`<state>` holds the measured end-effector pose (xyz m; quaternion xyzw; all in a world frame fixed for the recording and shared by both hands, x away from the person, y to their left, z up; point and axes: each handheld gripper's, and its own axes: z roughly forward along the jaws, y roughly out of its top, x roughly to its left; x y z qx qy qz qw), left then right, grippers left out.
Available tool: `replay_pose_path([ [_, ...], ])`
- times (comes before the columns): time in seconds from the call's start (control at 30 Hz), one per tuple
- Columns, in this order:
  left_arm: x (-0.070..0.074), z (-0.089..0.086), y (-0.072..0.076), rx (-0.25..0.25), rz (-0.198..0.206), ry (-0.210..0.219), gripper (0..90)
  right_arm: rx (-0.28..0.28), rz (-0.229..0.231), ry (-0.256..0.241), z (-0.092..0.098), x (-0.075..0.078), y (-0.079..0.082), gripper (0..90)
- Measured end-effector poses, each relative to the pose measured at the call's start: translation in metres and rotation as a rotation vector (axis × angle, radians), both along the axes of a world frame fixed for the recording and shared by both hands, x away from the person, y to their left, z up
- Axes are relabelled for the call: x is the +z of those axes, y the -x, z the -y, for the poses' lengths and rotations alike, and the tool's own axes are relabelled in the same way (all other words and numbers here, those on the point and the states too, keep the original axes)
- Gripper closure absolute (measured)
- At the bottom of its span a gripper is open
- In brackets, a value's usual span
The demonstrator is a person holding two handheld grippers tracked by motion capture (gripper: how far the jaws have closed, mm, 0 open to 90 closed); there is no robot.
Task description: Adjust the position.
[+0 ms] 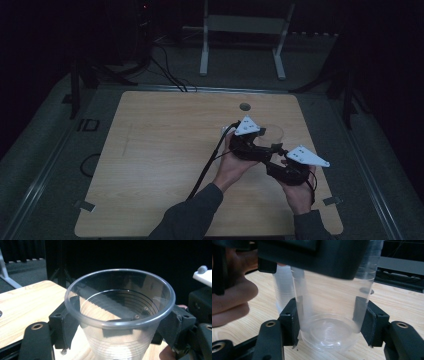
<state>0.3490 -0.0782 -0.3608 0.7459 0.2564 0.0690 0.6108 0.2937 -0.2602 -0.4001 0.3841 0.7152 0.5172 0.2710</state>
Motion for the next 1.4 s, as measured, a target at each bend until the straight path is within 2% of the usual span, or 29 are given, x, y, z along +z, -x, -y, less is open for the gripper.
replay_pose_path([
  [0.2,0.0007,-0.0002,0.0007,0.013,0.0,0.028,24.2,-0.004,-0.007,-0.022,0.0013,-0.0008,0.0006,41.2],
  [0.57,0.0014,-0.0015,0.0004,0.012,-0.006,0.033,26.7,0.01,0.005,-0.006,-0.0016,-0.002,0.0019,41.2],
  [0.73,0.0012,-0.0004,0.0021,0.011,0.01,0.02,28.4,0.016,0.001,-0.01,-0.0003,-0.0025,0.0017,40.8],
  [0.93,0.0006,0.0014,0.0038,0.022,0.039,-0.004,29.2,0.024,-0.014,0.002,0.0001,-0.0027,0.0009,36.3],
  [1.1,0.0007,-0.0006,0.0027,0.043,0.043,-0.014,29.3,0.022,-0.021,0.008,0.0009,-0.0024,0.0008,32.1],
  [1.4,0.0006,-0.0015,0.0032,0.057,0.063,-0.022,29.4,0.019,-0.027,0.01,0.0037,-0.0023,0.0019,30.5],
])
